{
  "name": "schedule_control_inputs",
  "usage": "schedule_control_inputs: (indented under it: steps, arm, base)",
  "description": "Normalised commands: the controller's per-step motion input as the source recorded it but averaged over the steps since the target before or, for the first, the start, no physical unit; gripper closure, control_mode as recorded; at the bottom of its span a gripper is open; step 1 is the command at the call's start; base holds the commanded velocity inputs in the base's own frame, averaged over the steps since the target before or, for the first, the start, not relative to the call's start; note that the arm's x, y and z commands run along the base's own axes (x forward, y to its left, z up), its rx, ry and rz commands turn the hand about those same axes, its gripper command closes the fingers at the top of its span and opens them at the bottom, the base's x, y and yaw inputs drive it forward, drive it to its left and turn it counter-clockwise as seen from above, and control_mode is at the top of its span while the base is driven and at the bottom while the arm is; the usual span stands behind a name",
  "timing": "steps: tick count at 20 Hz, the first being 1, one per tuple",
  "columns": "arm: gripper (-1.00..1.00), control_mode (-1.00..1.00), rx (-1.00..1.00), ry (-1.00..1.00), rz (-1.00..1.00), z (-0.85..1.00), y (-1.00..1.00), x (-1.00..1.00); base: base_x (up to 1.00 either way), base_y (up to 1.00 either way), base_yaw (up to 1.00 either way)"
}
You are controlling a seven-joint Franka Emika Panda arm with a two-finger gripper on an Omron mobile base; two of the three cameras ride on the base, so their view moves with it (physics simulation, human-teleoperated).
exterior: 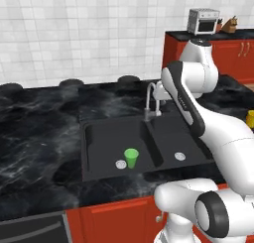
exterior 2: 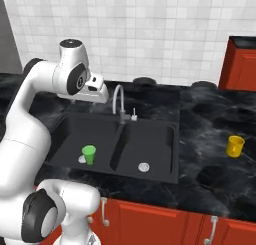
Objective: Move any existing items from the left basin to the right basin for drying. Then move the mug from the counter to the left basin of the sink for washing.
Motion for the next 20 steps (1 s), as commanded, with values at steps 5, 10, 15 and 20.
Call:
schedule_control_inputs:
  steps: [5,10,15,20]
  arm:
    - [-1.0,1.0,0.0,0.0,0.0,0.0,0.0,0.0]
    - [-1.0,1.0,0.0,0.0,0.0,0.0,0.0,0.0]
    - [-1.0,1.0,0.0,0.0,0.0,0.0,0.0,0.0]
    - [-1.0,1.0,0.0,0.0,0.0,0.0,0.0,0.0]
  base:
    - [0.0,-0.76,-0.01]
    - [0.12,-0.42,-0.02]
    - [0.26,0.11,-0.04]
    - [0.07,0.43,-0.07]
